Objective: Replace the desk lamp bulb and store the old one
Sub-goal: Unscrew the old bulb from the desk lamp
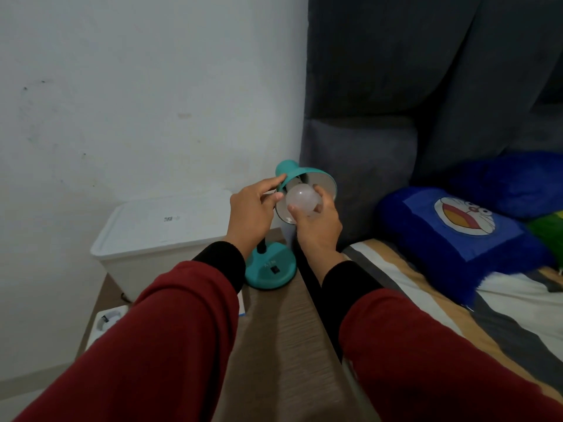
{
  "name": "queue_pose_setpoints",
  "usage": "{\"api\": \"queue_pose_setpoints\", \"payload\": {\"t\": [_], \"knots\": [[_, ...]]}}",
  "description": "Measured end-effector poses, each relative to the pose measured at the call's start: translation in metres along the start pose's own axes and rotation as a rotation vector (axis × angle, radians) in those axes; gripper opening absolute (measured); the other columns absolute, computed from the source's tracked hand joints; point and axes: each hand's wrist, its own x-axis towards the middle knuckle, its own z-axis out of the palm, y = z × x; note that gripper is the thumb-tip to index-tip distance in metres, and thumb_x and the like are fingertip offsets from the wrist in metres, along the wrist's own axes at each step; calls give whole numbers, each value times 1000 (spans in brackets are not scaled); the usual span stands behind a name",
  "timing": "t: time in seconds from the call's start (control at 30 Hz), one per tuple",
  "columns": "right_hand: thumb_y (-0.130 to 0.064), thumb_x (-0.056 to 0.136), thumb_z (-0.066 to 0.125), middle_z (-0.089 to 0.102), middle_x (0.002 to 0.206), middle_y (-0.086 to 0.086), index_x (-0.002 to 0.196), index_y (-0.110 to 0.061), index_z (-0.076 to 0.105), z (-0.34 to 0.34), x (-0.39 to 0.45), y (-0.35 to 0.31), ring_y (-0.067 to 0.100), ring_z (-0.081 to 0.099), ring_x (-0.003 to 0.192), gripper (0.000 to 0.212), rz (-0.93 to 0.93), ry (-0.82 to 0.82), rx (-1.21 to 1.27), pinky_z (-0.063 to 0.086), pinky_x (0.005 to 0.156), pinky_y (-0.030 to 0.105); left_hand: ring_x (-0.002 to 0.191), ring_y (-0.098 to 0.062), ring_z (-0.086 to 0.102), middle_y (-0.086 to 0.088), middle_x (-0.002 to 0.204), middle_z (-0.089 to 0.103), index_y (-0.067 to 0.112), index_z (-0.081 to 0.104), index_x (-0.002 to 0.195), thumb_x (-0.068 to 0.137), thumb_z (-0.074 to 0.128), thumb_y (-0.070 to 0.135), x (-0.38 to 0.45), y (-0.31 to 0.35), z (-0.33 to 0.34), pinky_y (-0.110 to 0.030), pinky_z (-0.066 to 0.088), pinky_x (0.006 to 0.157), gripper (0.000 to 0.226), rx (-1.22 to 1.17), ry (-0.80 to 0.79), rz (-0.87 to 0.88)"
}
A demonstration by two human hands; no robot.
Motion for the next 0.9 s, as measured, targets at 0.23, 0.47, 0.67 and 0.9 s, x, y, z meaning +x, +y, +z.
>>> {"api": "queue_pose_setpoints", "payload": {"t": [0.23, 0.47, 0.67, 0.9], "knots": [[-33, 80, 71, 53, 125, 5, 143, -28, 29, 7, -6, 2, 18, 59, 106, 76, 58, 18, 168, 46, 92, 26, 102, 5, 50, -1, 125, 65, 19, 62, 125, 91, 57, 9, 0, 0, 1, 18, 27, 72, 35, -4, 2, -1], [-22, 79, 72, 41, 134, 12, 139, -21, 41, 5, -7, -1, 21, 48, 119, 68, -54, 62, -57, 41, 100, 29, 103, 5, 51, 1, 125, 65, 23, 62, 124, 91, 58, 11, 0, -3, 0, 16, 30, 75, 35, 2, 1, -4], [-36, 81, 69, 60, 123, 12, 129, -13, 50, 7, -3, 1, 17, 57, 104, 56, 130, 36, 81, 42, 83, 23, 106, 4, 50, 2, 125, 65, 24, 62, 124, 91, 57, 11, 0, -2, 1, 2, 30, 86, 35, -14, 4, -11], [-34, 75, 76, 55, 128, 13, 137, -15, 40, 6, -6, 3, 21, 57, 109, 74, 117, 52, 117, 43, 92, 25, 101, 0, 54, 1, 123, 66, 23, 62, 123, 91, 57, 11, 0, 1, 2, 4, 32, 82, 35, -5, 4, -29]]}}
